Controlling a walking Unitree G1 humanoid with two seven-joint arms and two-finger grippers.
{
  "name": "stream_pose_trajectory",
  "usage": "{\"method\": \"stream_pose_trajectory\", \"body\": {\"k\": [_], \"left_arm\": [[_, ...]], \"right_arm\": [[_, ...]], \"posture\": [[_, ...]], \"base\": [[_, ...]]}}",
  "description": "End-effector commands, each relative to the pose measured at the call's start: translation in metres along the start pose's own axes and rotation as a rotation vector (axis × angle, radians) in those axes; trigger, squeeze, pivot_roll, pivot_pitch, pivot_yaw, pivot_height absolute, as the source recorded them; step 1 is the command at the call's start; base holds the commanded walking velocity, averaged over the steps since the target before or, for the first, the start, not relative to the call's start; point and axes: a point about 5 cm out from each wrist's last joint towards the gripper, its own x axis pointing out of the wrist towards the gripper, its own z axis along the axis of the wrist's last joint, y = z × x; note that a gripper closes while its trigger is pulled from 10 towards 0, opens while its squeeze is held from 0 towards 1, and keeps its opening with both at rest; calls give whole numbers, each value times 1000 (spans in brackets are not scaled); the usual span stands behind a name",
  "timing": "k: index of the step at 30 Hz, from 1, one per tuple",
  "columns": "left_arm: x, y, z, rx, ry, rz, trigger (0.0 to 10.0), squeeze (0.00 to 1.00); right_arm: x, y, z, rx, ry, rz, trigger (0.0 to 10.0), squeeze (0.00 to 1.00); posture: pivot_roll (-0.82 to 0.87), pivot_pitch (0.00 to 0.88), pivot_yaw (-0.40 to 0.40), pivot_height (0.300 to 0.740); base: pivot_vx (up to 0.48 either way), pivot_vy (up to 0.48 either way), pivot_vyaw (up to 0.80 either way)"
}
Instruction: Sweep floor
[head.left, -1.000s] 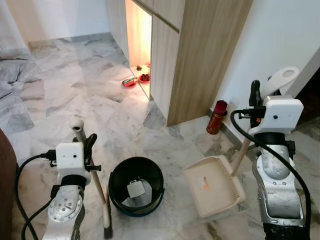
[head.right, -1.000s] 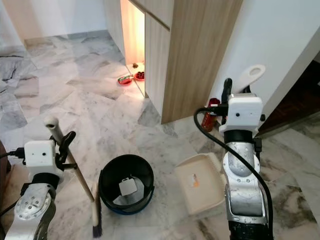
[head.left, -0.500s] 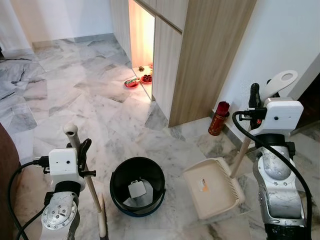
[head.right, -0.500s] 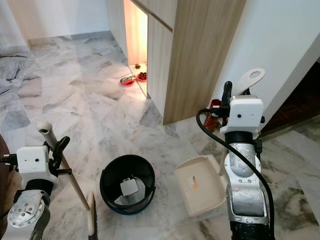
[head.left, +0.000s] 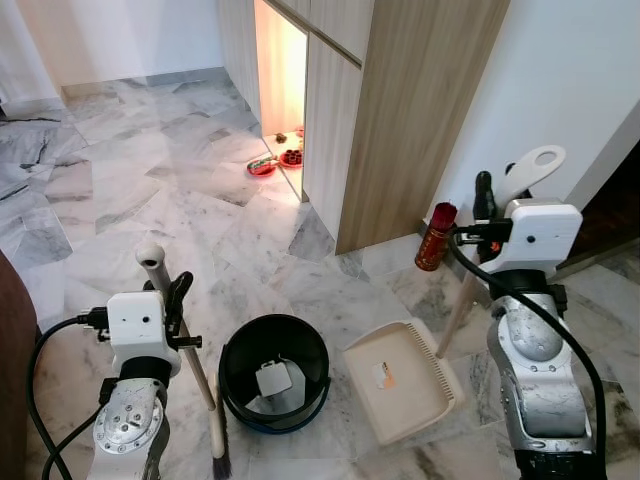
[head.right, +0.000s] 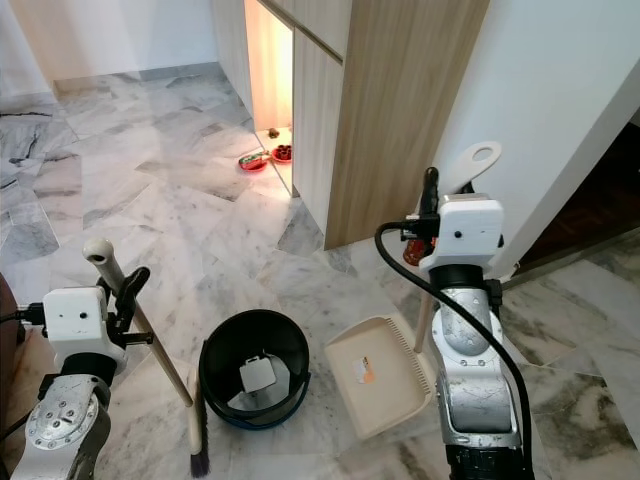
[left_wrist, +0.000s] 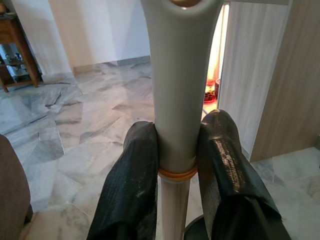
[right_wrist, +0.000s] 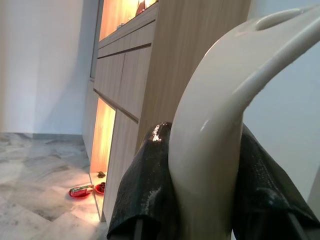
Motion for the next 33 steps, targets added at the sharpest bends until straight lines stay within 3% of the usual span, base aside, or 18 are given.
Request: {"method": "stream_pose_trajectory", "body": {"k": [1,16,33], "left_arm": [[2,-2,12,-9,-61,-5,10000,0],[2,-2,12,-9,-61,-9,10000,0],[2,-4,13,-10,-64,-13,10000,0]], "right_arm": [[5,1,11,0,-48,9,10000,0],[6,9,13,5,-59,41,10000,0],[7,14,15,-6,-74,71,10000,0]], "posture": [[-22,57,-39,740],[-21,60,-37,740],[-20,60,-36,740]], "base": [[0,0,0],[0,0,0],[-268,0,0]]}}
